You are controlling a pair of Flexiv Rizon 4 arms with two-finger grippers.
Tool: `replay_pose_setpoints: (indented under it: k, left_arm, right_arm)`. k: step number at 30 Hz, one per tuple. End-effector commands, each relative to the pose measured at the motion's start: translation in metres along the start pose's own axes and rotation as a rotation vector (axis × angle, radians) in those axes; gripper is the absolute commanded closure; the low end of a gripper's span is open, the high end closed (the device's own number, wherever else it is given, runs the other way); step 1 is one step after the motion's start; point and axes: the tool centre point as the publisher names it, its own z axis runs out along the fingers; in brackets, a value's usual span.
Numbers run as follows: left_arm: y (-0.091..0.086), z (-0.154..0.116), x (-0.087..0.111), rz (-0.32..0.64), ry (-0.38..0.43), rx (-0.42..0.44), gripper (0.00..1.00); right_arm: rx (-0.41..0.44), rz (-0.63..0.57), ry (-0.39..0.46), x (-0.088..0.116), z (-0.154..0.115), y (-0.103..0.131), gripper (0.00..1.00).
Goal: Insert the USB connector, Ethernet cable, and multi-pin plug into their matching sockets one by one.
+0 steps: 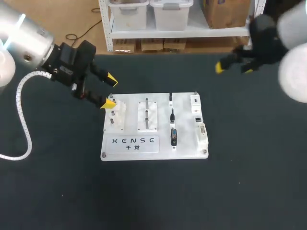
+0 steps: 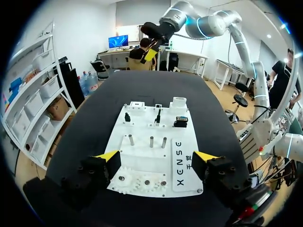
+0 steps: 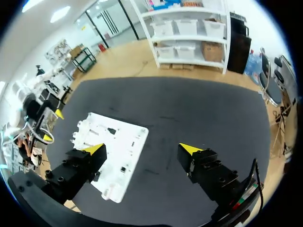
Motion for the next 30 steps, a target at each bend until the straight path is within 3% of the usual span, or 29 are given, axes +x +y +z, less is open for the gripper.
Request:
replay_pose_setpoints:
  k: [1,7,12,24,30]
  left_arm:
    - [-0.001,0.0,0.001,0.002,-0.003,-0.002,0.0]
    - [-0.001,0.0,0.001,0.002,-0.003,-0.002,0.0]
    - [-0.001,0.0,0.001,0.002,-0.003,-0.002,0.0]
    - [-0.001,0.0,0.001,0.002,-0.003,-0.002,0.0]
    - [-0.001,0.0,0.001,0.002,-0.003,-0.002,0.0]
  right_arm:
    - [0.212,0.033,0.075,-0.012,0.056,0.026,0.0]
    - [0.306,0.053,0.162,-0.01,0.102,0.055,0.0]
    - [0.355,0.036,0.195,-0.007,0.122,0.075,0.0]
    - [0.385,0.059,0.248,0.008,0.147,0.088,0.0]
    - [0.372,0.091,0.216,0.009,0.146,0.089,0.0]
